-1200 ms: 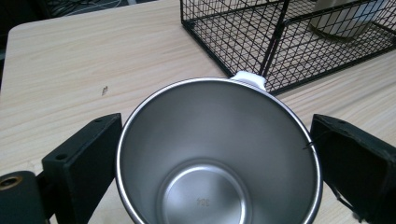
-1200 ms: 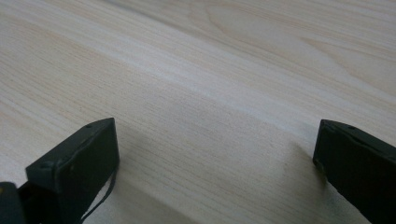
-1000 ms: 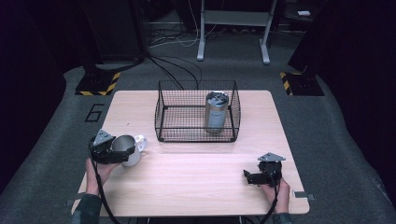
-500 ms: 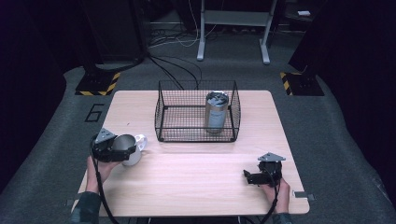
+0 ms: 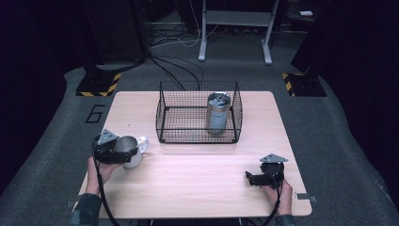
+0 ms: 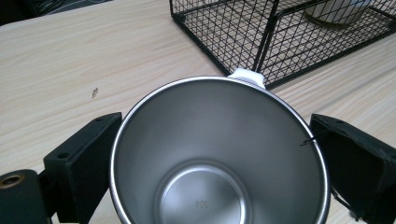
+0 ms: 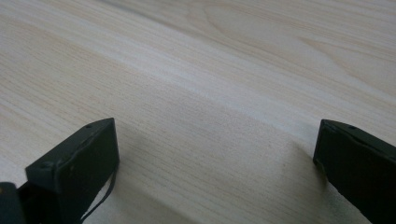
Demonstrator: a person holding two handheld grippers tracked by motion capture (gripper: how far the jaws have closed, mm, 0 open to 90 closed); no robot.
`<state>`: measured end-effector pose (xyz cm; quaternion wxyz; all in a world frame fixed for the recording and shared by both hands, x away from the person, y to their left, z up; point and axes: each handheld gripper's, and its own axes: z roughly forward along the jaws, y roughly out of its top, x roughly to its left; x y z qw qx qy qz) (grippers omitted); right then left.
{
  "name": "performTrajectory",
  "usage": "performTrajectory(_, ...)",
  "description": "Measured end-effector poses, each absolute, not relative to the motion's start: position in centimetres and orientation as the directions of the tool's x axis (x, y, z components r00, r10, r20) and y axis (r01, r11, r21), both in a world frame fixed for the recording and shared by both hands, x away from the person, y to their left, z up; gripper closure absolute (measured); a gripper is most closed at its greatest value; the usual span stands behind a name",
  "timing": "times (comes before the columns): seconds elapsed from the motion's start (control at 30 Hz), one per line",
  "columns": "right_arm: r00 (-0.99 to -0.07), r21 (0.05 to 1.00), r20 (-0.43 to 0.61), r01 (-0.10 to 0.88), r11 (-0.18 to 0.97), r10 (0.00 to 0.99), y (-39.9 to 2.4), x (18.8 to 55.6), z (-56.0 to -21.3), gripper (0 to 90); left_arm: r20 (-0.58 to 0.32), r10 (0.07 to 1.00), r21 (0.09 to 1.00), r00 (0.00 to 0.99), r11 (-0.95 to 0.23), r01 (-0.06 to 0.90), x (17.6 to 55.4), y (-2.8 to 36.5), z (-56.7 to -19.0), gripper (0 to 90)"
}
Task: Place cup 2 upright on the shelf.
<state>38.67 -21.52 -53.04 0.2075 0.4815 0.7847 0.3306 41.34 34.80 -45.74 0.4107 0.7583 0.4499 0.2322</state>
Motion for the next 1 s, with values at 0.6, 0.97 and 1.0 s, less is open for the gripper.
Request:
performTrajectory(0.6,-0.454,0.718,-0.01,0.617,0.323,0.891,-21.5,38.8,-53.0,0.0,-0.038,0.851,0.852,0.524,-0.247,0.462,40.1,34.8,-42.8,6.2)
performTrajectory(0.97,-0.462,0.718,-0.007,0.615,0.326,0.887,-21.7,38.7,-53.0,0.0,-0.033,0.831,0.863,0.555,-0.257,0.436,39.5,34.1,-40.5,6.2)
performTrajectory(1.0,-0.458,0.715,-0.003,0.62,0.322,0.889,-21.7,38.6,-53.0,0.0,-0.03,0.833,0.866,0.553,-0.254,0.43,39.5,34.0,-40.4,6.2)
